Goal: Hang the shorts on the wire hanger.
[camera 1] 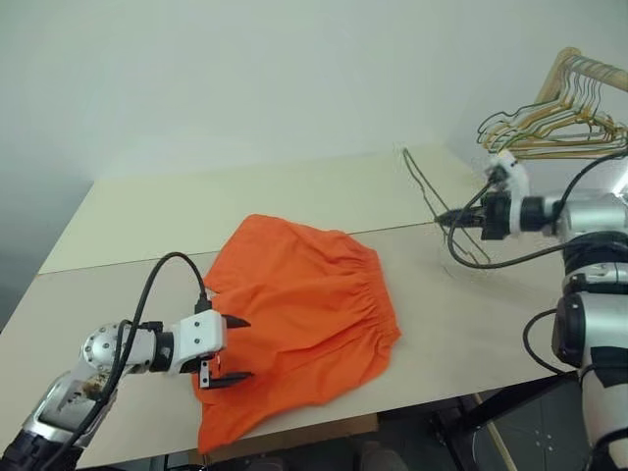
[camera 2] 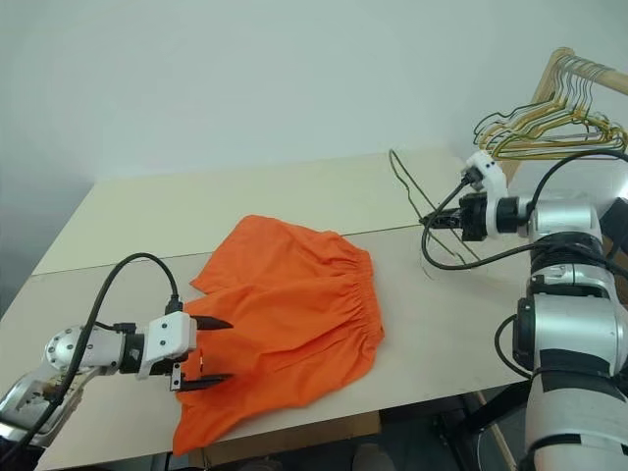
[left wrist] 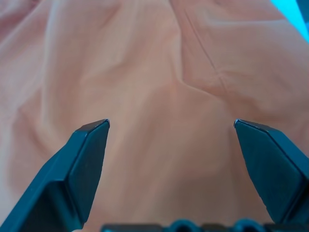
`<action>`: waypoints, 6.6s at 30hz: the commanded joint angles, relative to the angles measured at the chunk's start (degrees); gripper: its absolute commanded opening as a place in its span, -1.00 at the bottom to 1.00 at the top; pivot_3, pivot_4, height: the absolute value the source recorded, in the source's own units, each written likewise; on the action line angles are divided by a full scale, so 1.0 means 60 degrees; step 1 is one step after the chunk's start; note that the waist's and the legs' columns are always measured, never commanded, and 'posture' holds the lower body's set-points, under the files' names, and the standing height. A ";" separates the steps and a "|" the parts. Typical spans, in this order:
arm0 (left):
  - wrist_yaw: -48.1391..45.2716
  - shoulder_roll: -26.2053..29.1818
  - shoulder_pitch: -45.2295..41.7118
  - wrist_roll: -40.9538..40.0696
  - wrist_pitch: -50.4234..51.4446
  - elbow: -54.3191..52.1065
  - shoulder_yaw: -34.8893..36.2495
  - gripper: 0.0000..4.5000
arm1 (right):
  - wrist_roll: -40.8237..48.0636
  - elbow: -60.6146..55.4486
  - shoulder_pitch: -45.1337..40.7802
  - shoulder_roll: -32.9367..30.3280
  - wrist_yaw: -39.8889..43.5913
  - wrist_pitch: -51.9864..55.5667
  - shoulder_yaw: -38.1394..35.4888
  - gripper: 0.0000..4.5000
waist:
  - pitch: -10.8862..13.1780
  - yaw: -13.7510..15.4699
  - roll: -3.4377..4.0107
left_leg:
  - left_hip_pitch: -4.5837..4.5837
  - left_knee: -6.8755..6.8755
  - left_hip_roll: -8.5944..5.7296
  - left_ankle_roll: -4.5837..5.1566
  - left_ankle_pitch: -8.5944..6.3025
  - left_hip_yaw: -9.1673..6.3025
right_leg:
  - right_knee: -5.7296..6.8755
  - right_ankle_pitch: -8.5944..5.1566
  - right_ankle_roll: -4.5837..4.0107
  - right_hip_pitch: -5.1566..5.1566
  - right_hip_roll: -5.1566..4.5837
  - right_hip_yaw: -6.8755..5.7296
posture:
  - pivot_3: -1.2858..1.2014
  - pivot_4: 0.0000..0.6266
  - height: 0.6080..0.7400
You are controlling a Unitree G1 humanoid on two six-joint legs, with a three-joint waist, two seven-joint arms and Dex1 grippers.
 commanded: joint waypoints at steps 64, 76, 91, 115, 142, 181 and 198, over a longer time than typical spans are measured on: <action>0.5486 -0.5369 -0.8267 -0.4958 0.7377 0.2238 0.1177 -0.82 | -1.1824 -0.6735 0.0438 -0.1225 -1.1909 -1.4757 0.4526 -1.00 | 0.0033 -0.0752 -0.0094 | 0.0019 0.0031 -0.0009 -0.0097 0.0060 0.0034 | -0.0011 0.0011 0.0022 0.0017 0.0041 0.0065 | -0.05 -1.00 1.00; 0.5359 -0.5517 -0.7918 -0.4878 0.6347 0.2340 0.1571 -1.00 | -1.1838 -0.6476 0.0583 -0.1185 -1.2114 -1.4037 0.4521 -0.38 | 0.0033 -0.0760 -0.0094 | 0.0019 0.0031 -0.0010 -0.0098 0.0060 0.0037 | -0.0012 0.0011 0.0022 0.0018 0.0040 0.0067 | -0.05 -1.00 1.00; 0.2542 -0.4204 -0.7538 -0.6973 0.5124 0.2803 0.4080 -1.00 | 0.6041 -0.7834 0.2417 -0.2891 -0.1466 -0.2627 0.2556 0.66 | 0.0040 -0.0734 -0.0105 | 0.0005 0.0051 0.0007 -0.0064 0.0044 0.0007 | -0.0039 0.0017 0.0030 0.0044 0.0018 0.0052 | -0.03 -1.00 1.00; 0.1540 -0.4799 -0.6636 -1.0020 0.5912 0.3408 0.5157 -1.00 | 0.8243 -0.7315 0.1927 0.1279 -0.2050 0.7058 0.2538 0.66 | 0.0026 -0.0374 -0.0121 | -0.0132 0.0133 -0.0049 -0.0054 0.0039 -0.0034 | -0.0026 0.0047 0.0073 -0.0058 -0.0083 -0.0020 | -0.02 -1.00 1.00; 0.1896 -0.4968 -0.6447 -0.9796 0.5212 0.3140 0.4826 -1.00 | 0.7309 -0.7170 0.2184 0.2714 -0.2928 0.7220 0.2198 0.26 | 0.0023 -0.0491 -0.0122 | -0.0131 0.0134 -0.0057 -0.0057 0.0041 -0.0036 | -0.0020 0.0047 0.0073 -0.0059 -0.0069 -0.0021 | -0.02 -1.00 1.00; -0.0522 -0.0641 -0.2761 -0.3160 0.2180 0.0715 0.1225 0.99 | 0.9566 -0.7656 0.5774 -0.2619 -0.3048 1.1244 -0.1485 -1.00 | 0.0026 -0.0181 -0.0105 | -0.0136 0.0102 -0.0047 0.0022 -0.0005 -0.0005 | -0.0060 0.0049 0.0077 -0.0050 -0.0109 -0.0003 | -0.04 -1.00 1.00; -0.1650 -0.0079 -0.2017 -0.2257 0.1247 -0.0071 0.0133 0.99 | 0.7953 -0.6771 0.9185 -0.6210 0.1180 0.9339 0.1459 -1.00 | -0.0009 -0.0064 -0.0023 | -0.0065 0.0109 -0.0009 0.0079 -0.0037 0.0044 | -0.0071 0.0046 0.0085 0.0019 -0.0032 0.0003 | -0.06 -1.00 1.00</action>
